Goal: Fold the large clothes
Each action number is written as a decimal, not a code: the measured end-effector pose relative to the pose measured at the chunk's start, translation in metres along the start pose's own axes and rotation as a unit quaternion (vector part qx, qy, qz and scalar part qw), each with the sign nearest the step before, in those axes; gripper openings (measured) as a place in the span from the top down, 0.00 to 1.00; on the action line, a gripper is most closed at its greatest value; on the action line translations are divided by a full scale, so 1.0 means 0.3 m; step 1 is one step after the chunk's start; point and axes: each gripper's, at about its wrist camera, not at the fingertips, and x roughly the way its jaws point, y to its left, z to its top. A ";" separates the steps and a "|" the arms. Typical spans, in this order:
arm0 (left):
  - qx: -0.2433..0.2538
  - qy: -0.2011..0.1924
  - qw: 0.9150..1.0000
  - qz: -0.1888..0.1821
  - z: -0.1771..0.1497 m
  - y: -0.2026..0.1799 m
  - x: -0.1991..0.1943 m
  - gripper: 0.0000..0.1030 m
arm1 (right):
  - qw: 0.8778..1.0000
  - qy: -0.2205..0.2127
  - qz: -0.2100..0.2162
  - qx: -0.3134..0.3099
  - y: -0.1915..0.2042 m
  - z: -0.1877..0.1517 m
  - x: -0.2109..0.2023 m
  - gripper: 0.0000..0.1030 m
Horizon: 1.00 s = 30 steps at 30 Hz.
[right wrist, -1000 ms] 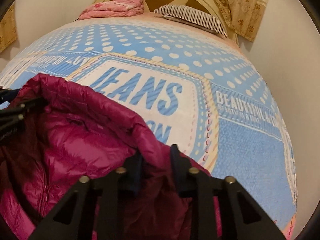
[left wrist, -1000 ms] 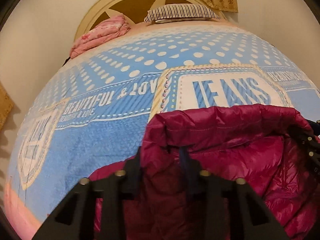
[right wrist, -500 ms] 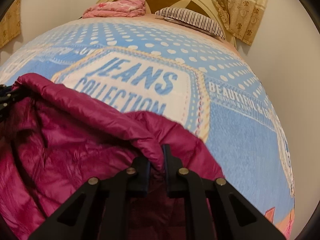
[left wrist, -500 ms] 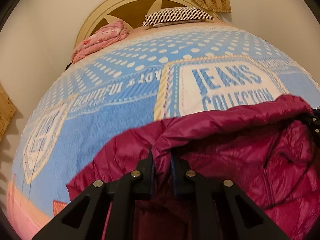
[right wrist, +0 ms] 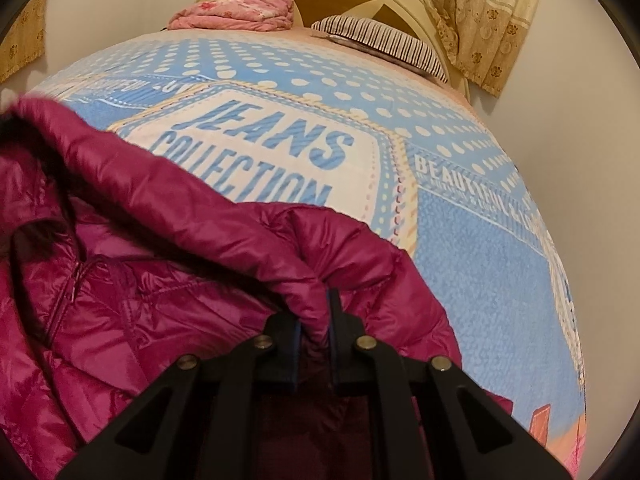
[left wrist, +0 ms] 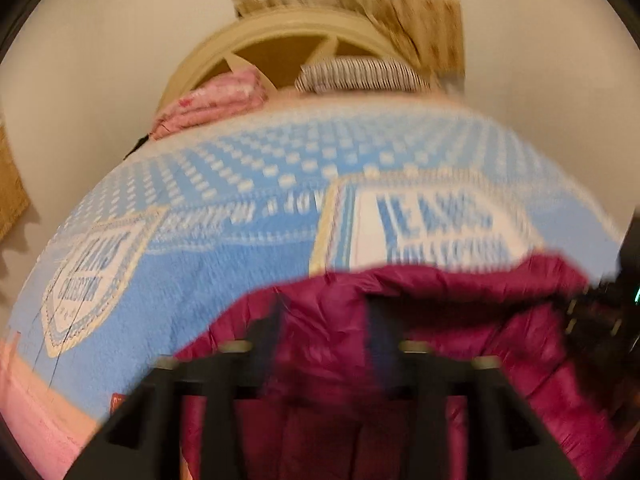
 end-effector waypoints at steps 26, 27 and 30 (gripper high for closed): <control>0.016 0.050 0.997 0.058 0.013 -0.021 0.146 0.26 | 0.987 -0.055 0.019 0.147 -0.149 0.071 -0.209 0.42; 0.009 0.040 0.998 0.050 0.031 -0.024 0.126 0.26 | 0.987 -0.059 0.021 0.151 -0.142 0.086 -0.203 0.42; 0.005 0.022 0.999 0.035 0.077 -0.053 0.115 0.25 | 0.984 -0.056 0.042 0.161 -0.116 0.134 -0.160 0.41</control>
